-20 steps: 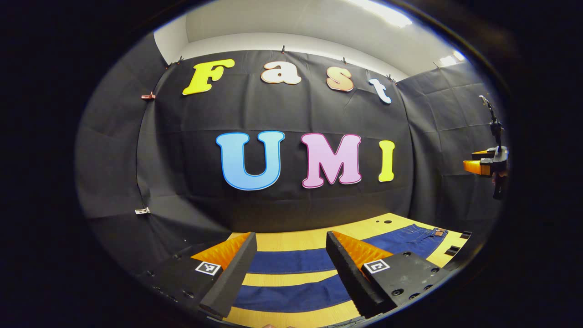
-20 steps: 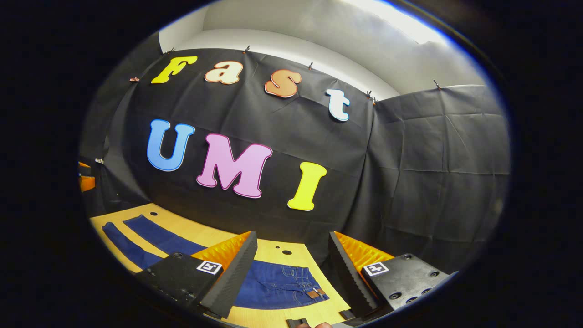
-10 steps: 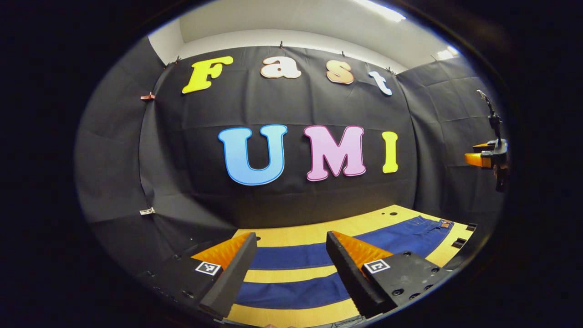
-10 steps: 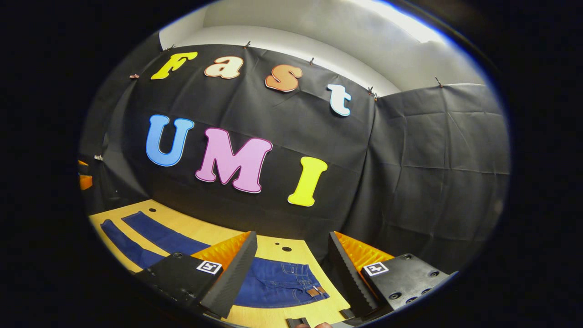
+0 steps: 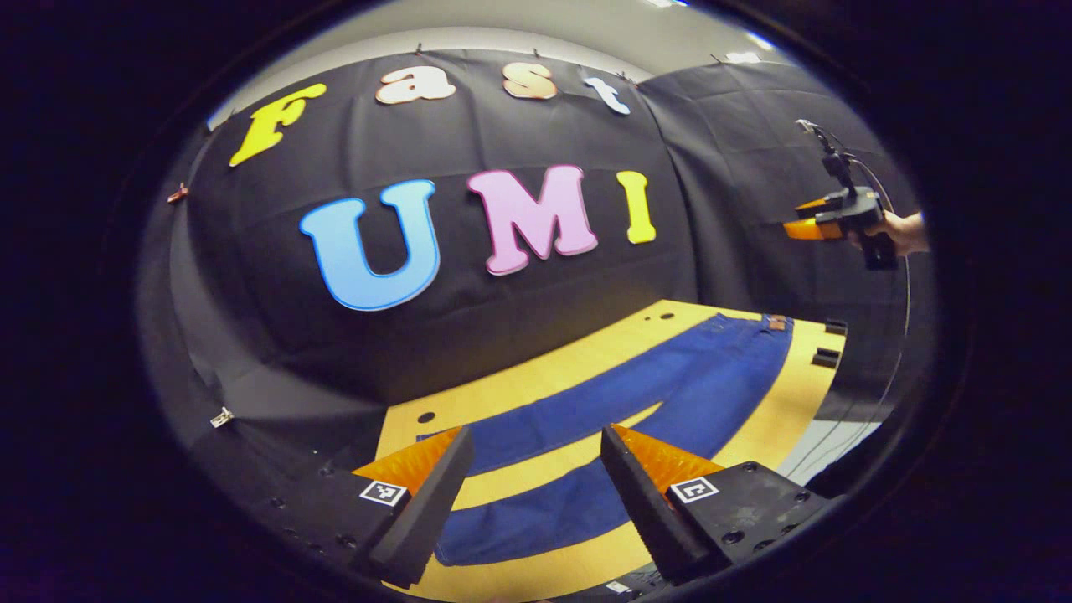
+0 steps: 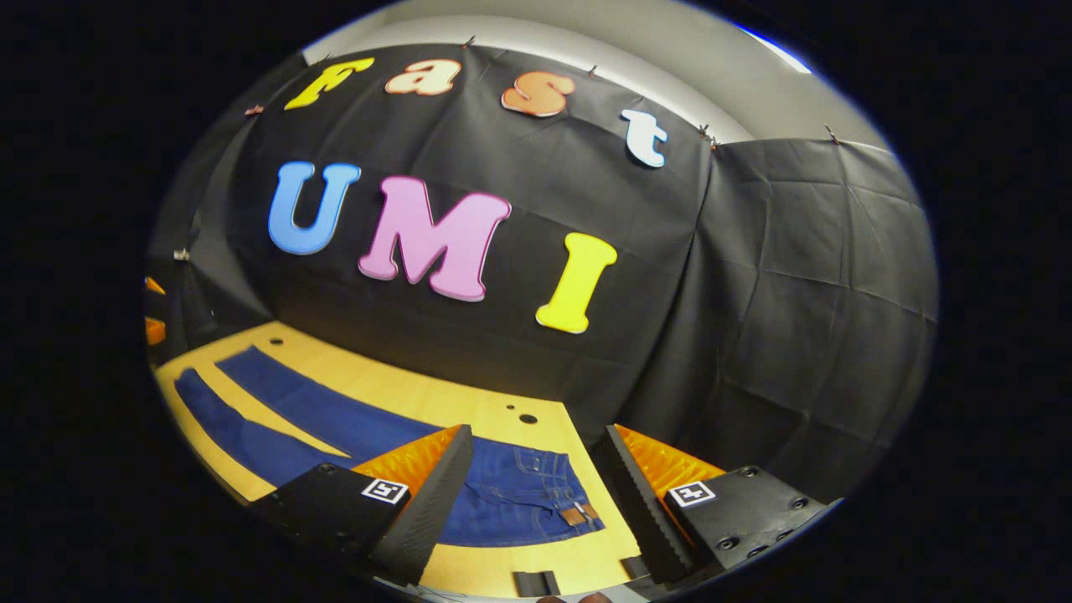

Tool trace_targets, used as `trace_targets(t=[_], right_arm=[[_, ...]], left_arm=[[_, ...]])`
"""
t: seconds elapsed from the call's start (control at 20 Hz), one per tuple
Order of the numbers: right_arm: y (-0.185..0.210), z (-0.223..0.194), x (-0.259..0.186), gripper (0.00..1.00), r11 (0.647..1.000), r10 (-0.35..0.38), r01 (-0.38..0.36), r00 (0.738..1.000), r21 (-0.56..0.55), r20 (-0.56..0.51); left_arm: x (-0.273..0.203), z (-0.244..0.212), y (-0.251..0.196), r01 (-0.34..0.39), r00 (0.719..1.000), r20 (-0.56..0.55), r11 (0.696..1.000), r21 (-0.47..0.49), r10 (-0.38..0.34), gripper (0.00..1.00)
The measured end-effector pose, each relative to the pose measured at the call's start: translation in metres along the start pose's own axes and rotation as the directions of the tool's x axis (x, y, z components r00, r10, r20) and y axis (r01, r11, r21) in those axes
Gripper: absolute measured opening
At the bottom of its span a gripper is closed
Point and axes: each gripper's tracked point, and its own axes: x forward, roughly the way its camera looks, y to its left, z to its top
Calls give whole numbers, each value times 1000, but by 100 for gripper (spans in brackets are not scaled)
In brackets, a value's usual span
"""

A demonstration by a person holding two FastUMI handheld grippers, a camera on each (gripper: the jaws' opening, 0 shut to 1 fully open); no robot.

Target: Grasp the waist and the cuffs of the jeans and fold them to make the two legs overlap; first hold the waist and fold one-third of the jeans toward the cuffs, then hold the cuffs and fold the remaining one-third in the same direction to finish folding.

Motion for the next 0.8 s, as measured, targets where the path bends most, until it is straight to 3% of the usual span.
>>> trace_targets(t=[0.15,0.25,0.3,0.4,0.5,0.65,0.7,0.8], right_arm=[[23,-36,22,96,977,104,-113,993,-178,-59],[43,-64,34,96,922,205,-229,973,-313,-109],[56,-78,41,96,876,258,-292,956,-383,-139],[74,-107,52,96,748,358,-409,912,-523,-202],[93,-135,64,97,586,442,-503,855,-635,-270],[109,-176,71,97,361,521,-598,766,-716,-377],[111,-191,73,97,307,534,-625,737,-718,-414],[110,-215,72,97,232,536,-661,699,-714,-473]], left_arm=[[16,-54,10,100,986,-152,977,187,-71,99],[24,-91,11,197,960,-248,946,258,-132,99],[27,-109,14,242,943,-298,923,299,-150,99],[34,-143,25,333,902,-397,856,395,-168,99],[39,-174,38,415,860,-484,773,480,-161,98],[40,-211,36,565,776,-590,661,494,-223,98],[39,-224,34,613,741,-625,627,481,-246,99],[38,-244,36,673,692,-672,569,472,-262,99]])
